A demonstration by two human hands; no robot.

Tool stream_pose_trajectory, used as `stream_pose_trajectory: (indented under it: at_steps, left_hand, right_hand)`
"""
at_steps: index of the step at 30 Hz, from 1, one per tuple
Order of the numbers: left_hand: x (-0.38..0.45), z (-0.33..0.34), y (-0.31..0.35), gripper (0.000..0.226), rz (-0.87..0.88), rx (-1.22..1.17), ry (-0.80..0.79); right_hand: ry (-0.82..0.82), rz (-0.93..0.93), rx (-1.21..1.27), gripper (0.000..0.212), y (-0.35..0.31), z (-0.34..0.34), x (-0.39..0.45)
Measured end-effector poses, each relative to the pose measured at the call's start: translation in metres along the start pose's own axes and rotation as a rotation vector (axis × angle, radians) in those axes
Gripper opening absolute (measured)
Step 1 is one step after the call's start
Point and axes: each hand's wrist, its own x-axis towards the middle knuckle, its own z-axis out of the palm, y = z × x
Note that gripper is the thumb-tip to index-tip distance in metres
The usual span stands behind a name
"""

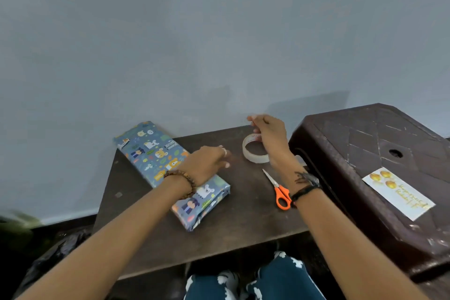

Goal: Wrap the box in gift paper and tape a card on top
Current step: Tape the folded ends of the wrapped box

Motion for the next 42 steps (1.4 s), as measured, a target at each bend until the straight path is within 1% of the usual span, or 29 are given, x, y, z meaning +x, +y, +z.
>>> stream_pose_trajectory:
  at_steps: [1,3,5,7,9,11,14,16,18,22,24,25,27,30,32,34,36,39,42]
  left_hand:
    - [-0.015,-0.002,-0.007,0.028,-0.008,-0.001,-0.016]
    - [-0.047,-0.005,-0.017,0.031,-0.027,0.069,-0.074]
    - [-0.077,-0.008,-0.024,0.044,-0.037,0.172,-0.178]
    - [-0.099,-0.009,-0.030,0.063,-0.049,0.283,-0.299]
    - [-0.112,-0.009,-0.038,0.073,-0.087,0.353,-0.358]
    - [-0.118,-0.006,-0.043,0.073,-0.109,0.348,-0.331]
    - [-0.117,0.001,-0.039,0.060,-0.105,0.340,-0.207]
    - [-0.114,0.005,-0.033,0.053,-0.104,0.391,-0.149]
    - [-0.110,0.007,-0.025,0.050,-0.085,0.481,-0.120]
    - [-0.096,0.008,-0.004,0.047,-0.021,0.767,-0.069]
    - [-0.085,0.010,0.003,0.044,0.018,0.841,-0.053]
    - [-0.080,0.011,0.005,0.045,0.033,0.846,-0.039]
    - [-0.068,0.007,0.005,0.047,0.049,0.777,-0.021]
    - [-0.050,-0.005,-0.001,0.048,0.025,0.511,-0.085]
    - [-0.039,-0.010,-0.004,0.063,0.053,0.440,-0.163]
    - [-0.027,-0.013,-0.004,0.084,0.075,0.446,-0.232]
    - [-0.015,-0.015,-0.002,0.093,0.086,0.491,-0.315]
    - [-0.002,-0.015,-0.002,0.084,0.096,0.544,-0.406]
    - [-0.001,-0.013,-0.007,0.077,0.113,0.519,-0.410]
  right_hand:
    - [0.010,0.023,0.066,0.022,0.004,0.003,-0.018]
    - [0.032,0.067,0.167,0.023,0.016,0.011,-0.055]
    - [0.073,0.127,0.253,0.023,0.027,0.019,-0.094]
    - [0.117,0.195,0.351,0.021,0.036,0.027,-0.130]
    - [0.149,0.245,0.405,0.021,0.045,0.034,-0.160]
    - [0.155,0.268,0.424,0.021,0.053,0.041,-0.181]
    - [0.154,0.277,0.399,0.021,0.059,0.051,-0.196]
    - [0.147,0.266,0.363,0.021,0.061,0.054,-0.199]
    - [0.141,0.246,0.333,0.021,0.064,0.052,-0.196]
    - [0.156,0.208,0.298,0.021,0.064,0.046,-0.184]
    - [0.175,0.184,0.282,0.021,0.062,0.043,-0.175]
    - [0.182,0.167,0.255,0.021,0.061,0.042,-0.171]
    - [0.179,0.140,0.197,0.022,0.060,0.039,-0.161]
    - [0.150,0.119,0.136,0.021,0.061,0.036,-0.151]
    - [0.138,0.109,0.103,0.022,0.066,0.036,-0.147]
    - [0.123,0.106,0.089,0.022,0.070,0.035,-0.143]
    - [0.100,0.099,0.094,0.021,0.073,0.034,-0.139]
    - [0.070,0.081,0.105,0.023,0.074,0.031,-0.134]
    - [0.074,0.095,0.113,0.025,0.075,0.028,-0.125]
